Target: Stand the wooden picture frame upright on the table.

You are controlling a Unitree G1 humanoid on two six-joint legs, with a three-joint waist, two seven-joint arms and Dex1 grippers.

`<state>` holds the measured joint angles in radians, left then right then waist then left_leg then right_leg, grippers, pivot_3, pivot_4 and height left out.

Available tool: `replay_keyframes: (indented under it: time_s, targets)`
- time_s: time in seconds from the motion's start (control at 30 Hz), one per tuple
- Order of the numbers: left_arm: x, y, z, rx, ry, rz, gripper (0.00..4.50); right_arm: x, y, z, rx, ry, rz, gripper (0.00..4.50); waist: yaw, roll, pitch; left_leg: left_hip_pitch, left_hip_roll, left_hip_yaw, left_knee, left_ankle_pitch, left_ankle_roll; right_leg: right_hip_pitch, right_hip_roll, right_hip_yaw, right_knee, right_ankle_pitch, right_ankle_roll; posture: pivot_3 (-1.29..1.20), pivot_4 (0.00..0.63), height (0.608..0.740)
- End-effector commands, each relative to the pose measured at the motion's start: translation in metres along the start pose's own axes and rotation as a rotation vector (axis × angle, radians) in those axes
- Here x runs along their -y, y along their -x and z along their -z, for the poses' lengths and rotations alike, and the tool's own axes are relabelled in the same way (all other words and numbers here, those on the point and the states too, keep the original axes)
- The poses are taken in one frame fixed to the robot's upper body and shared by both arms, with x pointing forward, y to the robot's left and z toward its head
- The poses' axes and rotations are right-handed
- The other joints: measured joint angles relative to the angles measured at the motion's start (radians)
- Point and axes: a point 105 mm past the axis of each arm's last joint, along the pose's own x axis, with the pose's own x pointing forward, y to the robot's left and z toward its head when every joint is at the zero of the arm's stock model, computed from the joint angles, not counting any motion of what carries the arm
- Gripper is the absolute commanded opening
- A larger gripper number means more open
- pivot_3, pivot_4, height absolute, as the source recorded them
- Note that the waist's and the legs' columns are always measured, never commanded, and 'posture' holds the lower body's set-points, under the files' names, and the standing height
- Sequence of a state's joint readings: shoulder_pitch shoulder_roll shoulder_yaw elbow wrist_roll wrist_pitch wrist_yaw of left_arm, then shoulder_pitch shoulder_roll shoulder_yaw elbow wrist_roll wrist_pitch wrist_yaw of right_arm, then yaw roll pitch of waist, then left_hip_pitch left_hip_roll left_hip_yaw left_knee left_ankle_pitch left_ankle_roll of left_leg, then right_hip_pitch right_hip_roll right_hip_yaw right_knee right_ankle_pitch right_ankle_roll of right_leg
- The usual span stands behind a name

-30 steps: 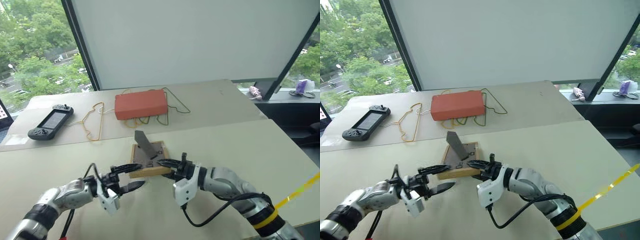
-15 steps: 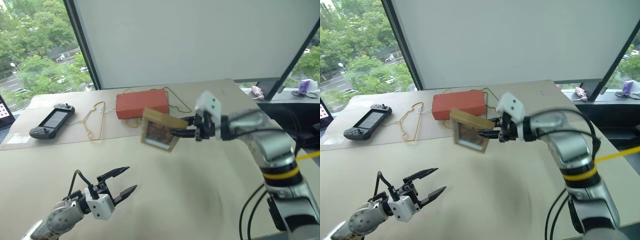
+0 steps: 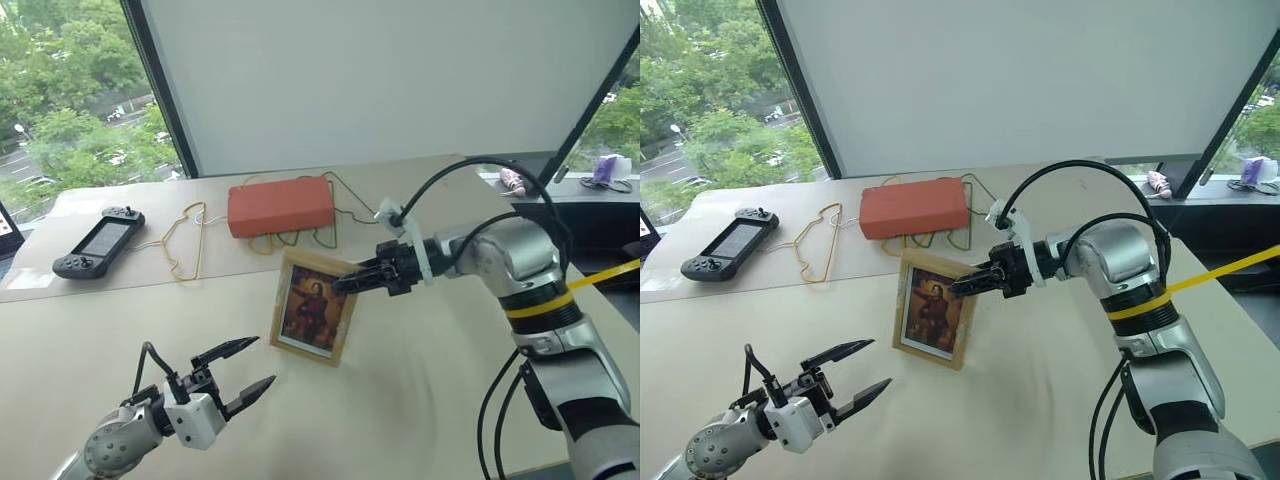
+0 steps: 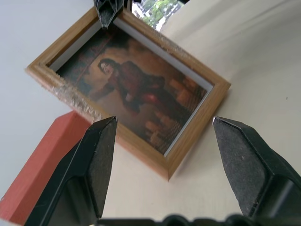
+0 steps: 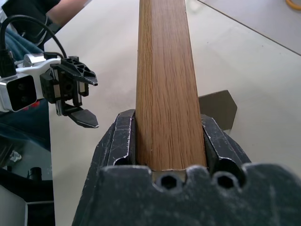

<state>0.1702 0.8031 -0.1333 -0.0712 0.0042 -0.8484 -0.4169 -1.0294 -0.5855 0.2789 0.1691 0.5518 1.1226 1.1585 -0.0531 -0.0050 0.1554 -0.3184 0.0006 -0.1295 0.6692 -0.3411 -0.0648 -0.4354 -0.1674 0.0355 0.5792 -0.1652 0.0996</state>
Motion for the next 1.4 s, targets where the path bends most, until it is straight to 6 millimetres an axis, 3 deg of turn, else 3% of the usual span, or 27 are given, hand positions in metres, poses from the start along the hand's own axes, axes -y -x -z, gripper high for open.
replay_keyframes:
  time_s: [0.03,0.1,0.27,0.47,0.6,0.63,0.7,0.8,0.87,0.93,1.07,1.17,1.27,1.4]
  targets:
    - [-0.007,-0.002,-0.006,0.026,-0.018,-0.018,3.53,0.009,-0.007,0.013,-0.064,-0.012,0.033,2.24,-0.004,0.000,0.000,0.000,0.000,0.000,0.000,0.000,0.001,0.000,0.000,0.000,0.000,0.000,0.000,0.00,0.150,0.740]
    - [-0.006,-0.003,-0.007,0.031,-0.021,-0.016,3.53,0.010,-0.006,0.013,-0.064,-0.017,0.030,2.75,-0.006,0.000,0.000,0.000,0.000,0.000,0.000,-0.001,0.002,0.000,0.000,0.000,0.000,0.000,0.000,0.00,0.150,0.740]
    - [-0.005,-0.005,-0.005,0.033,-0.019,-0.014,3.53,0.008,0.001,0.004,-0.022,-0.028,0.035,4.49,-0.011,0.000,0.000,-0.002,0.000,0.000,0.000,0.001,-0.002,-0.002,0.000,0.000,0.000,0.001,-0.001,0.00,0.150,0.740]
    - [-0.007,-0.008,-0.004,0.036,-0.024,-0.011,3.53,-0.006,0.034,-0.018,0.084,-0.007,0.067,4.49,-0.008,0.000,0.000,-0.003,0.000,0.000,0.000,0.001,-0.002,-0.002,0.000,0.000,-0.001,0.001,-0.001,0.00,0.150,0.740]
    - [-0.010,-0.007,-0.005,0.029,0.011,-0.019,3.53,-0.022,0.059,-0.015,0.137,-0.003,0.105,4.49,-0.005,0.000,0.000,-0.003,0.000,0.000,0.000,0.000,-0.001,-0.002,0.000,0.000,0.000,0.001,-0.001,0.00,0.150,0.740]
    - [-0.010,-0.006,-0.006,0.027,0.021,-0.015,3.53,-0.029,0.066,-0.010,0.150,0.004,0.112,4.49,-0.003,0.000,0.000,-0.003,0.000,-0.001,0.000,0.000,0.000,-0.002,0.000,0.000,-0.001,0.001,-0.001,0.00,0.150,0.740]
    - [-0.010,-0.002,-0.003,-0.002,0.041,-0.028,3.53,-0.039,0.076,0.021,0.094,0.072,0.194,4.49,0.009,-0.001,0.000,-0.003,0.000,0.000,0.000,0.000,0.000,-0.002,0.000,0.000,-0.001,0.001,-0.001,0.00,0.150,0.740]
    - [-0.010,0.004,-0.001,-0.034,0.066,-0.047,3.53,-0.048,0.069,0.062,0.017,0.147,0.299,4.49,0.020,-0.001,-0.001,-0.003,0.000,0.001,0.001,-0.002,0.004,-0.002,-0.001,-0.001,-0.002,0.000,0.001,0.00,0.150,0.740]
    - [-0.009,0.008,0.003,-0.080,0.123,-0.081,3.53,-0.029,0.055,0.101,-0.043,0.190,0.549,4.49,0.016,-0.002,-0.001,-0.003,0.000,0.002,0.002,-0.002,0.004,-0.002,0.000,-0.001,-0.001,0.000,0.001,0.00,0.150,0.740]
    - [-0.007,0.012,0.006,-0.122,0.175,-0.109,3.53,-0.021,0.048,0.124,-0.054,0.236,0.708,4.49,0.013,-0.003,-0.001,-0.002,0.000,0.002,0.002,-0.003,0.005,0.000,0.000,-0.001,0.000,0.000,0.001,0.00,0.150,0.740]
    - [-0.020,0.022,0.036,-0.349,0.435,-0.374,3.53,-0.010,0.051,0.129,0.144,0.218,1.006,4.49,0.011,-0.003,-0.001,-0.002,0.000,0.005,0.006,-0.005,0.009,0.002,-0.001,0.004,-0.001,0.000,0.001,0.00,0.150,0.740]
    - [-0.028,0.028,0.058,-0.482,0.636,-0.628,3.53,-0.011,0.066,0.112,0.424,0.155,1.229,4.49,0.015,-0.004,0.000,0.003,0.000,0.003,0.007,-0.004,0.008,0.010,0.001,0.003,0.000,-0.004,0.007,0.00,0.150,0.740]
    - [-0.034,0.031,0.072,-0.563,0.678,-0.789,3.53,-0.009,0.065,0.119,0.469,0.153,1.320,4.49,0.020,-0.005,-0.001,0.009,0.000,0.002,0.007,-0.004,0.007,0.013,0.001,0.003,0.000,-0.004,0.008,0.00,0.150,0.740]
    - [-0.039,0.024,0.077,-0.572,0.709,-0.863,3.53,-0.003,0.065,0.129,0.474,0.137,1.368,4.49,0.020,-0.005,-0.001,0.012,0.000,0.002,0.007,-0.003,0.005,0.013,0.002,0.004,-0.001,0.000,-0.001,0.00,0.150,0.740]
